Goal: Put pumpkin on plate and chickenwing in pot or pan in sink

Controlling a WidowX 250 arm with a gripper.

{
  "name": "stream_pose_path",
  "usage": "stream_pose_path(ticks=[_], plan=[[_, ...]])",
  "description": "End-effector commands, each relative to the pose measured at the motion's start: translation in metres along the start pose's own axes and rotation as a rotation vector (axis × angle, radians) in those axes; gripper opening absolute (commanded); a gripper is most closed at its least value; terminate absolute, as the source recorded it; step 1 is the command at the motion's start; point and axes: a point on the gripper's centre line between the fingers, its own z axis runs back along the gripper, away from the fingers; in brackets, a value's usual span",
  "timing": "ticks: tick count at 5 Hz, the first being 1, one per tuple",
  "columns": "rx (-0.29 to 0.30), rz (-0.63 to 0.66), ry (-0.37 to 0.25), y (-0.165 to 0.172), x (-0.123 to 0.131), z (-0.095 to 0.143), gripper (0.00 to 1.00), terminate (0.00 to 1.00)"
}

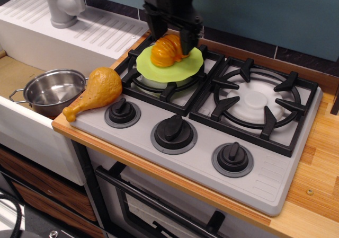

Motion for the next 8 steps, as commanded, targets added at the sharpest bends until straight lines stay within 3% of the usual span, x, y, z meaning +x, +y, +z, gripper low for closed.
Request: stream_pose_path(ticks=[1, 3, 4, 7, 8], plan=[[0.032, 0.027, 0.026, -0.015, 0.019, 0.051, 1.00, 0.00], [0.041, 0.044, 0.072, -0.025, 0.011, 0.078, 1.00, 0.00], [0.098, 0.009, 0.095, -0.034, 0.014, 0.089, 1.00, 0.00], [0.098, 0.009, 0.095, -0.034, 0.014, 0.089, 1.00, 0.00], [0.111, 0.011, 0.046, -0.008, -0.010, 0.095, 1.00, 0.00]])
